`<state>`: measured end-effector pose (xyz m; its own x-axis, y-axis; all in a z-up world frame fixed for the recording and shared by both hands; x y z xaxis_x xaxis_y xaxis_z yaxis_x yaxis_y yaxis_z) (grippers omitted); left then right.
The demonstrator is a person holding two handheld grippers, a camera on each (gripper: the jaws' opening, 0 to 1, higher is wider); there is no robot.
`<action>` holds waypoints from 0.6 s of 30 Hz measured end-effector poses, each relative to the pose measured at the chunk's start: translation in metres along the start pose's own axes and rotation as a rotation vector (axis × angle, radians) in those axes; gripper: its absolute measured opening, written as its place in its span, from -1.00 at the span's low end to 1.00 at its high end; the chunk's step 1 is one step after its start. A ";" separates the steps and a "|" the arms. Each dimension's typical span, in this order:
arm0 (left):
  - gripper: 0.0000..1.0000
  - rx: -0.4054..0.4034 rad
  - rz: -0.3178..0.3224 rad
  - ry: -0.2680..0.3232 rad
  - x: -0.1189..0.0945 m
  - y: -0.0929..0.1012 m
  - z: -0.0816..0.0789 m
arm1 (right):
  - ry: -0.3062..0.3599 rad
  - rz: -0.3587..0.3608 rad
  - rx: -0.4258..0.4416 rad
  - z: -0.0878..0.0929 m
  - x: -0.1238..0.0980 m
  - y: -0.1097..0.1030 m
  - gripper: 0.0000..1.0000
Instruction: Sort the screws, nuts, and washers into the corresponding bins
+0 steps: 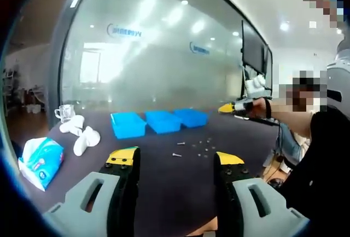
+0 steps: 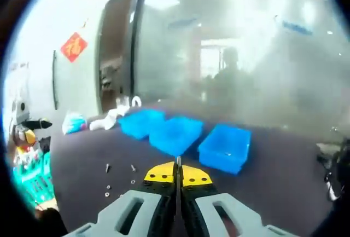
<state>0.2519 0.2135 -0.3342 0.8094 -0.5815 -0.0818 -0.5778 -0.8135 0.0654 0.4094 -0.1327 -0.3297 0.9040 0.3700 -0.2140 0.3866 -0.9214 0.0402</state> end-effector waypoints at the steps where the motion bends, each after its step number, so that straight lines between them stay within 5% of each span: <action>1: 0.05 0.002 0.001 -0.001 0.000 0.000 0.000 | 0.017 0.015 0.014 -0.001 -0.003 0.002 -1.00; 7: 0.05 0.008 0.002 0.009 0.000 0.000 -0.005 | 0.181 0.084 0.045 -0.010 -0.026 0.012 -1.00; 18: 0.05 0.010 0.002 0.013 0.000 0.003 -0.006 | 0.242 0.140 0.011 -0.024 -0.023 0.033 -1.00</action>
<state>0.2505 0.2114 -0.3277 0.8092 -0.5834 -0.0688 -0.5808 -0.8121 0.0558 0.4058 -0.1682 -0.2996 0.9662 0.2558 0.0325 0.2544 -0.9662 0.0423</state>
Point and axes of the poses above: the point that each gripper's makers call its tool centre point, and the gripper's own axes: x roughly forward along the fingers, y roughly to its right, z roughly out of its underside, the point moved 3 cm from there along -x, roughly backward along the fingers, and after that the axes turned 5 degrees about z, right-handed, at the moved point
